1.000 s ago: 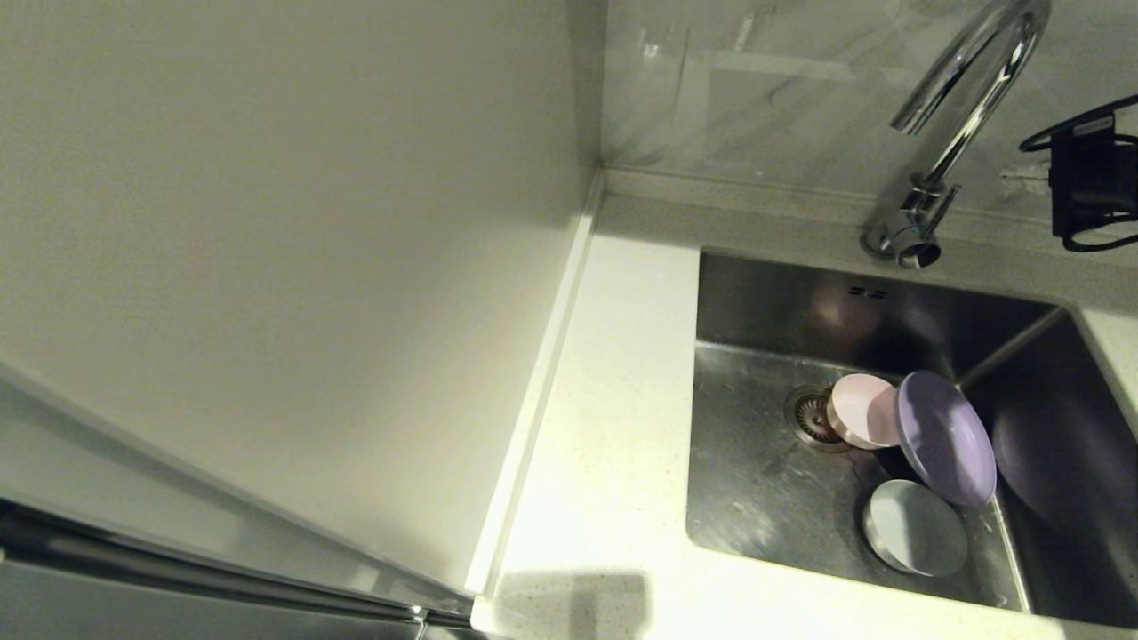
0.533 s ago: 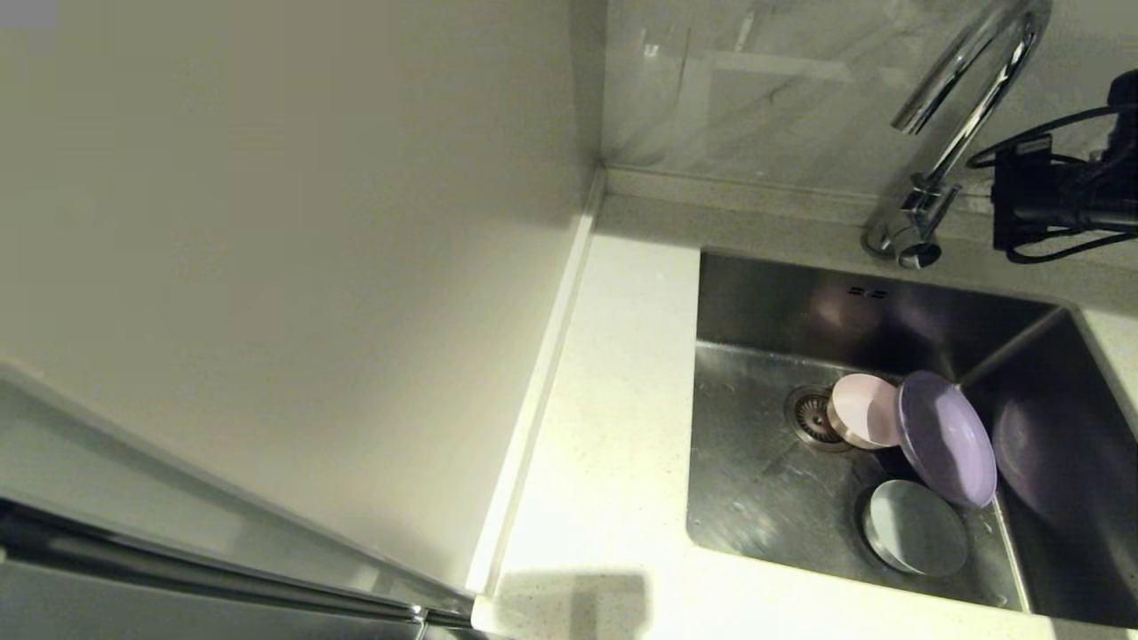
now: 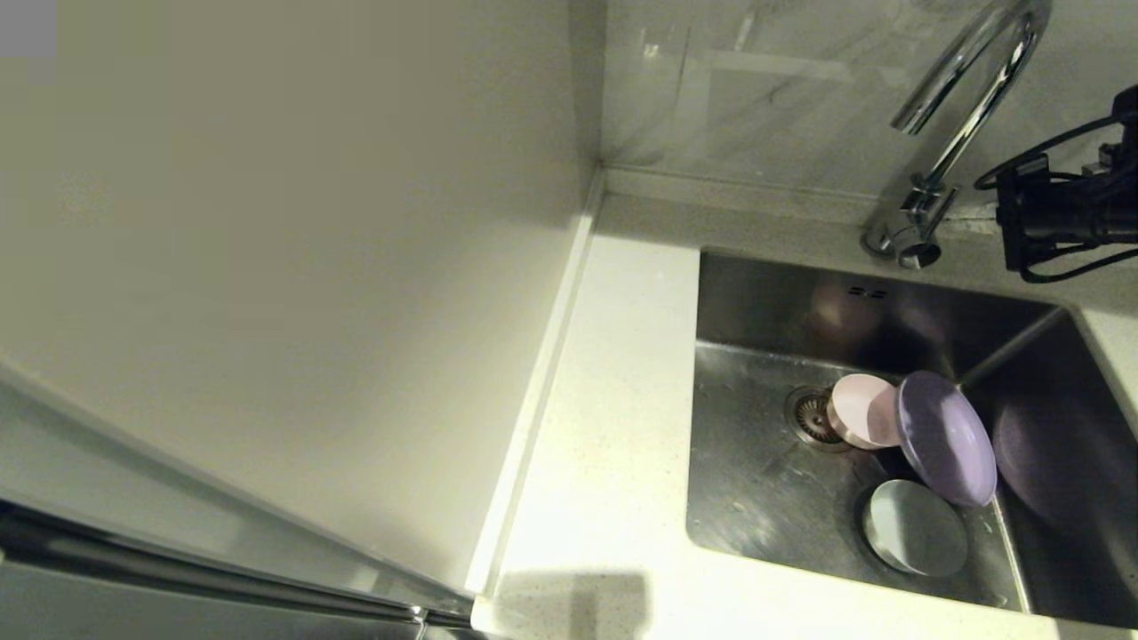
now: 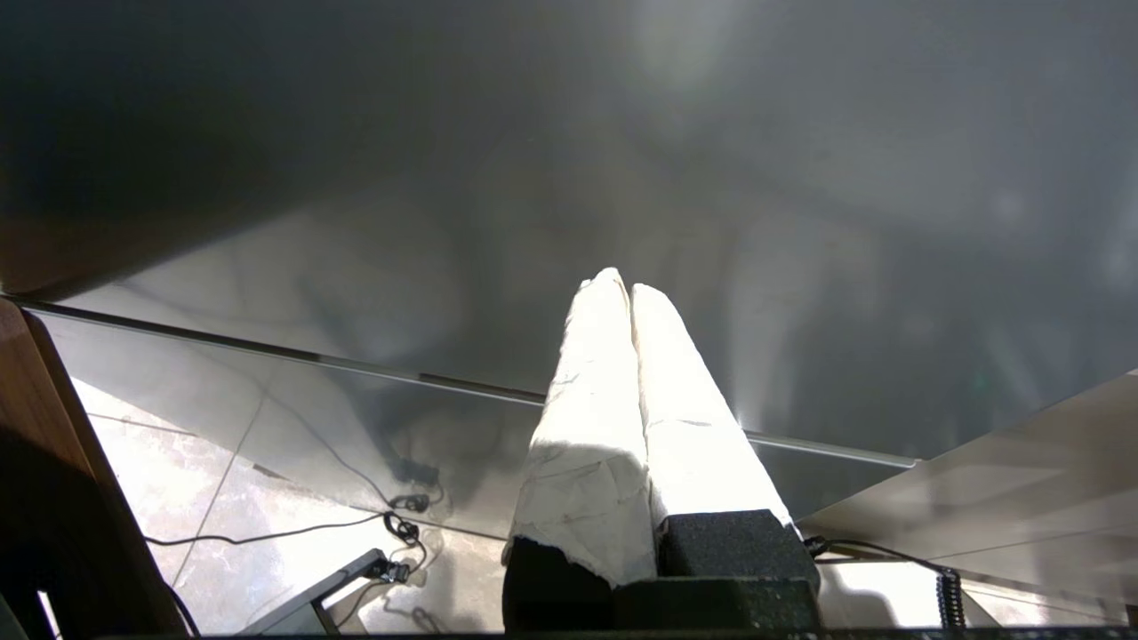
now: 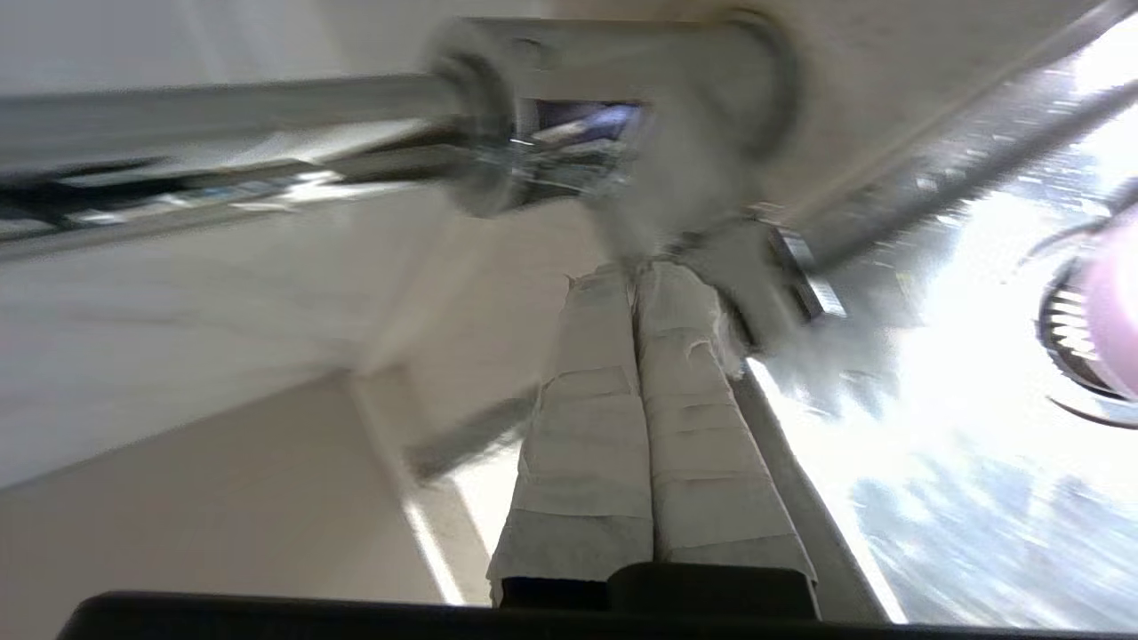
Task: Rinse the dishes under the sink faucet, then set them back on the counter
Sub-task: Turn on the faucet
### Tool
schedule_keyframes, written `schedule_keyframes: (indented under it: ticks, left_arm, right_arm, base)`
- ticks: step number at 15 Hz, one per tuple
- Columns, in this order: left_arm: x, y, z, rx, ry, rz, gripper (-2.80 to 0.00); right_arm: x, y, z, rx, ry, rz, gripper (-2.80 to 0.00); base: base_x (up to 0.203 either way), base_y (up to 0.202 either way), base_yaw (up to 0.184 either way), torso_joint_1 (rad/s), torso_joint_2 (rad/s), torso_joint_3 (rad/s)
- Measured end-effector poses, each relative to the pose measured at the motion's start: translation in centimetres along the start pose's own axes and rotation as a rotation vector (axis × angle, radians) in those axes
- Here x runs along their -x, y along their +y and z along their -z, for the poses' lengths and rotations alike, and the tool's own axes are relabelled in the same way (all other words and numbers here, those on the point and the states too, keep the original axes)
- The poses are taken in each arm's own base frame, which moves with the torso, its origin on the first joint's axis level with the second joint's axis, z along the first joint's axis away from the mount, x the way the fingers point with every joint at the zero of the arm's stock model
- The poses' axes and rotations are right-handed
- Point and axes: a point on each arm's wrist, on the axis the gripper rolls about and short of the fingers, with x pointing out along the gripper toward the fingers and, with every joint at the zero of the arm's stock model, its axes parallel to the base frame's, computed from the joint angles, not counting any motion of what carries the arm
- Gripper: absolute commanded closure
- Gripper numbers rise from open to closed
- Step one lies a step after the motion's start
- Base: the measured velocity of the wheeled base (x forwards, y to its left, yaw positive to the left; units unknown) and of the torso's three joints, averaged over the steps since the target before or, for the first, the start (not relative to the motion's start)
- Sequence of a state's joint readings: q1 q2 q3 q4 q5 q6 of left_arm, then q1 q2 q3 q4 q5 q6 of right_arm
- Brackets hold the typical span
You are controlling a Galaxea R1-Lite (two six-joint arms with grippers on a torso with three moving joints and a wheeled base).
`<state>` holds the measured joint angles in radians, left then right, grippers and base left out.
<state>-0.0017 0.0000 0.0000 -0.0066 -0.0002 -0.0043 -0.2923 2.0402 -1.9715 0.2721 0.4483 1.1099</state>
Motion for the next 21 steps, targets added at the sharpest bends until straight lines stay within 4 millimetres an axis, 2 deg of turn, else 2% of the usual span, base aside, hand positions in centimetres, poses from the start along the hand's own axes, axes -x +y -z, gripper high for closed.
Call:
schedule_keyframes:
  ticks: [7, 15, 21]
  left_arm:
    - [0.0, 0.0, 0.0, 0.0, 0.0, 0.0, 0.0]
    - [0.0, 0.0, 0.0, 0.0, 0.0, 0.0, 0.0]
    - [0.0, 0.0, 0.0, 0.0, 0.0, 0.0, 0.0]
  right_arm:
    - [0.6, -0.4, 0.2, 0.013, 0.088, 0.021, 0.0]
    - [0.6, 0.5, -0.7, 0.069, -0.011, -0.055, 0.0]
    - [-0.3, 0.3, -0.6, -0.015, 0.068, -0.097, 0.0]
  base:
    - [0.0, 0.0, 0.0, 0.0, 0.0, 0.0]
    - [0.0, 0.0, 0.0, 0.0, 0.0, 0.0]
    - [0.0, 0.0, 0.0, 0.0, 0.0, 0.0]
